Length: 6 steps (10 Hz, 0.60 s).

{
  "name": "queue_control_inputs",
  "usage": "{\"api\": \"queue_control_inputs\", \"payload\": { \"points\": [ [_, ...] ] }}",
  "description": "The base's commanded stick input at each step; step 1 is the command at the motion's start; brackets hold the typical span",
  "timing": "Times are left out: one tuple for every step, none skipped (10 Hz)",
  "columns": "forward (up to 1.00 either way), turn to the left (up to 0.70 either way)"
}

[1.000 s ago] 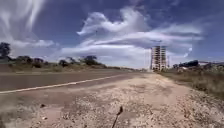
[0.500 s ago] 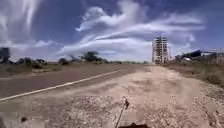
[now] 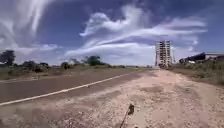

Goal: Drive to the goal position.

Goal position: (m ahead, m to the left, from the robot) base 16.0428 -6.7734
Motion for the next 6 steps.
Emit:
{"api": "queue_control_inputs", "payload": {
  "points": [
    [1.00, 0.00],
    [1.00, 0.00],
    [1.00, 0.00],
    [1.00, 0.00],
    [1.00, 0.00],
    [1.00, -0.02]
  ]
}}
